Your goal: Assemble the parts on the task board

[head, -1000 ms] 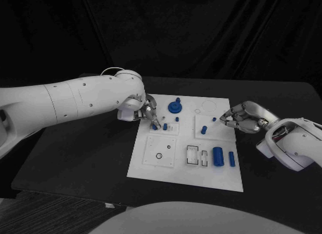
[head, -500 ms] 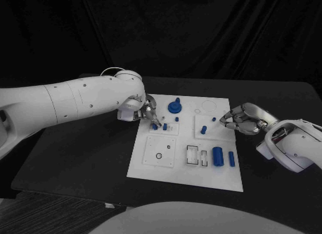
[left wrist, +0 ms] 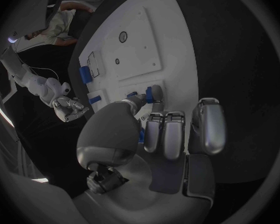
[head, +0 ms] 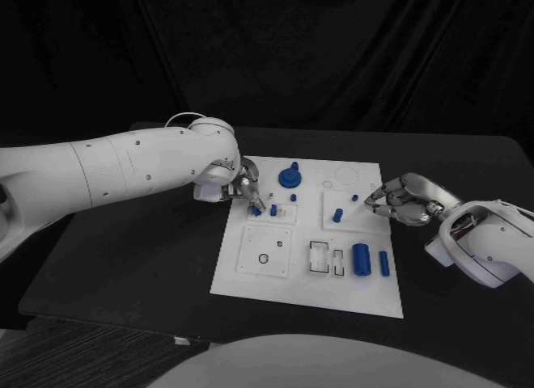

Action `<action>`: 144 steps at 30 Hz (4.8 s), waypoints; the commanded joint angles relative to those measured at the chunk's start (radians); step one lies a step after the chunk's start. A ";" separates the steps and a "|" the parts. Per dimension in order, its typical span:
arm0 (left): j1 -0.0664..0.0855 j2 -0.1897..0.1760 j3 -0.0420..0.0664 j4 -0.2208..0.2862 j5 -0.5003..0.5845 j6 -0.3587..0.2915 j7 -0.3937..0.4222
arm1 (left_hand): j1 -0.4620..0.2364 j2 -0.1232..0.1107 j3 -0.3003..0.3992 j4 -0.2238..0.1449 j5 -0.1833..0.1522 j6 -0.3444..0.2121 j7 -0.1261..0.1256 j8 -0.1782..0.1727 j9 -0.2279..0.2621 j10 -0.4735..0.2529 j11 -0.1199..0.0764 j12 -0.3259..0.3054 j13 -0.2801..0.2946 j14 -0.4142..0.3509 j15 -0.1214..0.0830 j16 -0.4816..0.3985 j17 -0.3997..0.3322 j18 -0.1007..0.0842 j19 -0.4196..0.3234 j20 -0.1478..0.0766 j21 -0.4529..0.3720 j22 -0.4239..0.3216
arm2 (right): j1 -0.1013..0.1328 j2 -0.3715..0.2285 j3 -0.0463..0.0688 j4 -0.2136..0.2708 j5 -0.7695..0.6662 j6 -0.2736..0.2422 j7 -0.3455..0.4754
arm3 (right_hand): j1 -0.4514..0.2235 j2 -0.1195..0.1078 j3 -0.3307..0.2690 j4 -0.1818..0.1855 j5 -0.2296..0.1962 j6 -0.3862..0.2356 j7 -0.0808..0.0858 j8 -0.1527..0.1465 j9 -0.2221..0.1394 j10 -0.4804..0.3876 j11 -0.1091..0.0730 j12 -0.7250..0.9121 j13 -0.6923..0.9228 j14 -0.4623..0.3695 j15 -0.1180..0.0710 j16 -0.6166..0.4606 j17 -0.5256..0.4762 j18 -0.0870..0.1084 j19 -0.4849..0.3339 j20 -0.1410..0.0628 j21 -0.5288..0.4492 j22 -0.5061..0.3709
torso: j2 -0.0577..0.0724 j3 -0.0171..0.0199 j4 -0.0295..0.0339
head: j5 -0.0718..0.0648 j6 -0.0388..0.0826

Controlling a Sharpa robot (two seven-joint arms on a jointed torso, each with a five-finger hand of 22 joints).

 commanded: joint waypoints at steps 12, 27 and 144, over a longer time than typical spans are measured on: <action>-0.010 -0.048 -0.006 0.066 -0.004 -0.110 0.010 | 0.027 -0.033 0.141 -0.065 0.013 -0.026 -0.007 -0.035 0.043 0.111 -0.002 -0.001 0.255 0.113 -0.005 0.010 0.264 -0.011 0.004 -0.013 -0.007 0.202 | -0.006 0.002 0.001 -0.006 -0.005 0.017 -0.027 | 0.037 0.023 0.026 0.001 0.013 -0.009 0.004 0.020 0.014 0.077 -0.017 -0.024 0.111 0.052 -0.013 -0.022 0.068 -0.001 -0.013 -0.002 -0.033 0.143 | 0.000 0.0006 0.0010 | 0.004 0.000; -0.010 -0.117 -0.006 0.172 -0.068 -0.229 0.014 | 0.009 -0.034 0.147 -0.054 0.003 -0.029 -0.004 -0.033 0.049 0.111 0.000 -0.001 0.255 0.113 -0.004 0.010 0.264 -0.012 0.007 -0.013 -0.004 0.203 | -0.007 0.004 0.001 -0.010 -0.005 0.022 -0.030 | 0.038 0.023 0.029 0.002 0.013 -0.010 0.005 0.020 0.015 0.071 -0.016 -0.029 0.105 0.049 -0.012 -0.033 0.059 0.001 -0.017 -0.002 -0.046 0.139 | 0.000 0.0003 0.0006 | 0.006 0.000; -0.037 -0.076 -0.006 0.129 -0.076 -0.175 0.003 | -0.122 0.002 -0.076 0.146 -0.168 0.000 0.005 -0.054 0.039 0.111 0.009 -0.001 0.255 0.113 0.005 0.010 0.264 -0.010 0.006 -0.005 -0.015 0.201 | -0.015 0.004 0.001 -0.010 -0.005 0.022 -0.034 | 0.039 0.021 0.038 0.002 0.014 -0.021 0.008 0.016 0.016 0.068 -0.014 -0.033 0.102 0.047 -0.010 -0.040 0.054 0.003 -0.021 -0.001 -0.057 0.136 | 0.000 -0.0001 0.0001 | 0.004 0.000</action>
